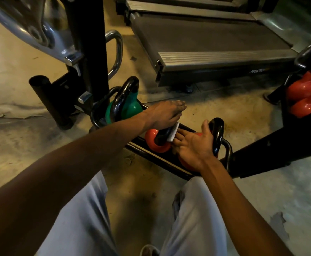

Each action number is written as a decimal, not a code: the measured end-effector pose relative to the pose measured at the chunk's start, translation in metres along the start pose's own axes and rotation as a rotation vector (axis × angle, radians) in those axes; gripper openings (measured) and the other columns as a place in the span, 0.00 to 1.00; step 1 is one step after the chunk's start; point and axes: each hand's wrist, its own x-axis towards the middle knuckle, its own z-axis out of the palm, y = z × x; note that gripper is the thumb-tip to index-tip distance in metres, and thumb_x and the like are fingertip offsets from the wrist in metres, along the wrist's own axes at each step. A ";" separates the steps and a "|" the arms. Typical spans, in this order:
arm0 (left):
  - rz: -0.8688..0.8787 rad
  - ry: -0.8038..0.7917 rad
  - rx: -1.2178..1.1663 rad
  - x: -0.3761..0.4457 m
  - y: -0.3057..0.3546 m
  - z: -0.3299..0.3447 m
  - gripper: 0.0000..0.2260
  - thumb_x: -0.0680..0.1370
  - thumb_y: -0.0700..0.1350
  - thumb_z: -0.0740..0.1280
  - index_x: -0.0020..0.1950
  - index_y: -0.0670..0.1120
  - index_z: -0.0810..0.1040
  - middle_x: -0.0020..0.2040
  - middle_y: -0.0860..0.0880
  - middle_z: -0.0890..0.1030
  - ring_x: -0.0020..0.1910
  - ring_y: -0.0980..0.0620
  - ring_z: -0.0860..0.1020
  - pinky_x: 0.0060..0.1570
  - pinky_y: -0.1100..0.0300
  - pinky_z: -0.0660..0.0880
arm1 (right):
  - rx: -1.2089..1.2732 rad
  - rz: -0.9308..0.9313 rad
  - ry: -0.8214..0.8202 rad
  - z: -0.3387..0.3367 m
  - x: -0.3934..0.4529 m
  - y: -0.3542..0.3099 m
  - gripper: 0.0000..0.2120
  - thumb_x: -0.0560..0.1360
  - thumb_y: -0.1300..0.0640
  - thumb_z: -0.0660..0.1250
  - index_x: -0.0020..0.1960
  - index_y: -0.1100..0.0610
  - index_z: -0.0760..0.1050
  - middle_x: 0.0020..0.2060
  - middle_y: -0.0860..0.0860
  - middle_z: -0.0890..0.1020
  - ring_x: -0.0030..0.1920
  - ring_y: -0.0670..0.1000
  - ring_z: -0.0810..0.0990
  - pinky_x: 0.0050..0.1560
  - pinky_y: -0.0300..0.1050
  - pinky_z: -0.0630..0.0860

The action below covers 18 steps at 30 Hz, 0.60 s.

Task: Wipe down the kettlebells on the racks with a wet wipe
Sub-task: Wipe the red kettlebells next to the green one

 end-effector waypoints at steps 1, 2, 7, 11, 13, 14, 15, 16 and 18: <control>0.016 0.009 -0.006 0.000 0.001 0.000 0.23 0.88 0.48 0.56 0.82 0.42 0.66 0.82 0.43 0.65 0.81 0.47 0.63 0.79 0.54 0.60 | 0.024 0.002 -0.015 0.001 0.003 -0.001 0.54 0.75 0.20 0.47 0.75 0.66 0.69 0.70 0.64 0.78 0.73 0.63 0.75 0.76 0.55 0.68; 0.026 0.017 -0.015 0.001 0.002 -0.001 0.23 0.88 0.47 0.56 0.82 0.41 0.65 0.82 0.42 0.65 0.81 0.47 0.63 0.79 0.55 0.59 | -0.007 -0.005 0.001 0.004 0.008 -0.001 0.54 0.75 0.20 0.47 0.75 0.66 0.70 0.69 0.64 0.78 0.73 0.63 0.75 0.76 0.55 0.68; 0.025 0.026 -0.017 0.001 0.001 -0.001 0.23 0.88 0.48 0.56 0.82 0.41 0.65 0.82 0.42 0.66 0.81 0.46 0.64 0.79 0.52 0.62 | -0.038 0.005 -0.002 0.006 0.005 0.003 0.51 0.77 0.22 0.47 0.76 0.65 0.69 0.69 0.63 0.78 0.72 0.63 0.76 0.78 0.58 0.65; 0.014 0.034 -0.027 -0.001 0.005 0.001 0.23 0.88 0.48 0.56 0.82 0.42 0.65 0.82 0.43 0.65 0.81 0.46 0.64 0.79 0.51 0.62 | -0.013 0.005 -0.015 0.002 0.002 -0.002 0.49 0.77 0.23 0.50 0.76 0.65 0.68 0.68 0.63 0.80 0.70 0.62 0.77 0.78 0.57 0.66; 0.000 0.040 -0.039 -0.002 0.006 0.001 0.23 0.88 0.48 0.56 0.82 0.42 0.65 0.82 0.43 0.65 0.81 0.46 0.63 0.79 0.51 0.61 | -0.109 -0.007 0.039 0.005 0.006 -0.003 0.51 0.76 0.22 0.51 0.75 0.66 0.68 0.66 0.62 0.81 0.69 0.61 0.78 0.77 0.57 0.68; -0.003 0.042 -0.041 -0.002 0.007 0.000 0.23 0.88 0.48 0.56 0.82 0.42 0.65 0.82 0.43 0.65 0.81 0.46 0.63 0.80 0.51 0.61 | -0.128 -0.001 0.056 0.006 0.006 -0.004 0.51 0.76 0.22 0.52 0.75 0.66 0.69 0.66 0.62 0.81 0.69 0.62 0.79 0.77 0.57 0.68; -0.005 0.044 -0.040 -0.002 0.006 0.001 0.23 0.88 0.48 0.56 0.82 0.42 0.66 0.82 0.43 0.65 0.81 0.46 0.64 0.79 0.50 0.62 | -0.115 0.012 0.053 0.006 0.005 -0.006 0.50 0.76 0.22 0.52 0.73 0.67 0.70 0.66 0.63 0.81 0.69 0.62 0.78 0.77 0.57 0.68; -0.005 0.047 -0.041 -0.001 0.005 0.003 0.23 0.88 0.48 0.56 0.82 0.42 0.66 0.82 0.43 0.65 0.81 0.46 0.64 0.79 0.49 0.62 | -0.080 0.028 0.047 0.006 0.002 -0.009 0.50 0.76 0.23 0.53 0.72 0.67 0.71 0.66 0.64 0.81 0.69 0.63 0.78 0.77 0.58 0.68; -0.006 0.048 -0.054 -0.001 0.004 0.005 0.23 0.88 0.49 0.56 0.82 0.43 0.66 0.82 0.43 0.65 0.81 0.46 0.63 0.79 0.50 0.62 | 0.008 0.016 0.040 0.006 0.000 -0.011 0.49 0.77 0.23 0.53 0.72 0.67 0.70 0.67 0.65 0.80 0.69 0.64 0.78 0.76 0.59 0.69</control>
